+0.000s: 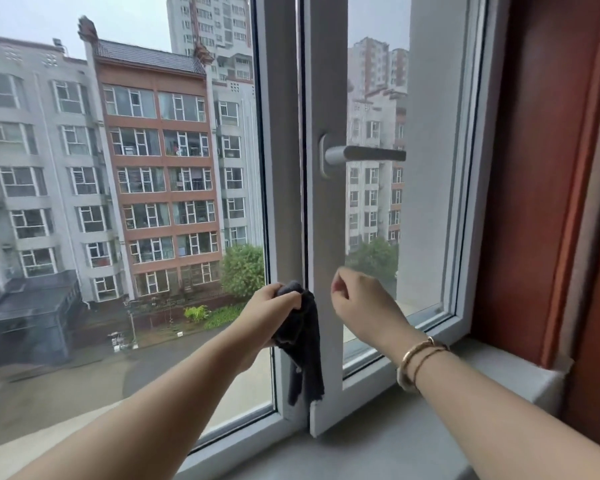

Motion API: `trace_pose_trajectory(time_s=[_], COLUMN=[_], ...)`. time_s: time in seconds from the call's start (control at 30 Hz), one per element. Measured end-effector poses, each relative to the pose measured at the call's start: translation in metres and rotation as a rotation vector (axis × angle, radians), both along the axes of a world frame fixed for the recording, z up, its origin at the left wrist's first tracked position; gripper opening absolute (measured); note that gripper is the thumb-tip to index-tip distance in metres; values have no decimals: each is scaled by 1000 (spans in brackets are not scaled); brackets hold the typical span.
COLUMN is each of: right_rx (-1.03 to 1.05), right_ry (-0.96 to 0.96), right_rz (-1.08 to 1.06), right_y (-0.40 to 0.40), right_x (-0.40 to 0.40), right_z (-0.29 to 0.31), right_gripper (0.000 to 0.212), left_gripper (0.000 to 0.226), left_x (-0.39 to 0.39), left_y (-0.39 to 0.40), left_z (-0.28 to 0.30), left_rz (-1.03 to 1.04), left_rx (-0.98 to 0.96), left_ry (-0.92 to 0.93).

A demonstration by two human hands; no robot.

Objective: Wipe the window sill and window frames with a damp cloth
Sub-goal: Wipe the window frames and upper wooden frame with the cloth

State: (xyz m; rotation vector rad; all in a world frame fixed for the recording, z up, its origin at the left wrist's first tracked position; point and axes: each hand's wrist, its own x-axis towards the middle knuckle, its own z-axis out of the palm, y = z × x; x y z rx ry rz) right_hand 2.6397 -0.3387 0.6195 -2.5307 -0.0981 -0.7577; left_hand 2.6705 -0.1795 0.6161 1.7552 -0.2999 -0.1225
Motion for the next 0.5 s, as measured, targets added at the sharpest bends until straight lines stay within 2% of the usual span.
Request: trace_pose_trajectory(time_s=[0.1, 0.23, 0.33, 0.4, 0.5], right_rx=[-94, -382, -427, -416, -498], right_ry=[-78, -484, -681, -702, -572], right_rz=[51, 113, 60, 8, -59], right_y=[-7, -13, -22, -30, -38], right_x=[-9, -21, -12, 7, 37], right_z=[46, 98, 142, 167, 182], right_gripper=[11, 6, 10, 20, 52], left_gripper=[21, 20, 18, 19, 27], left_x=[-6, -11, -7, 0, 13], left_y=[-6, -20, -33, -41, -45], left_z=[35, 71, 99, 117, 140], left_rz=[49, 100, 143, 181, 208], left_rx=[26, 86, 158, 154, 150], left_ry=[-1, -66, -149, -201, -243])
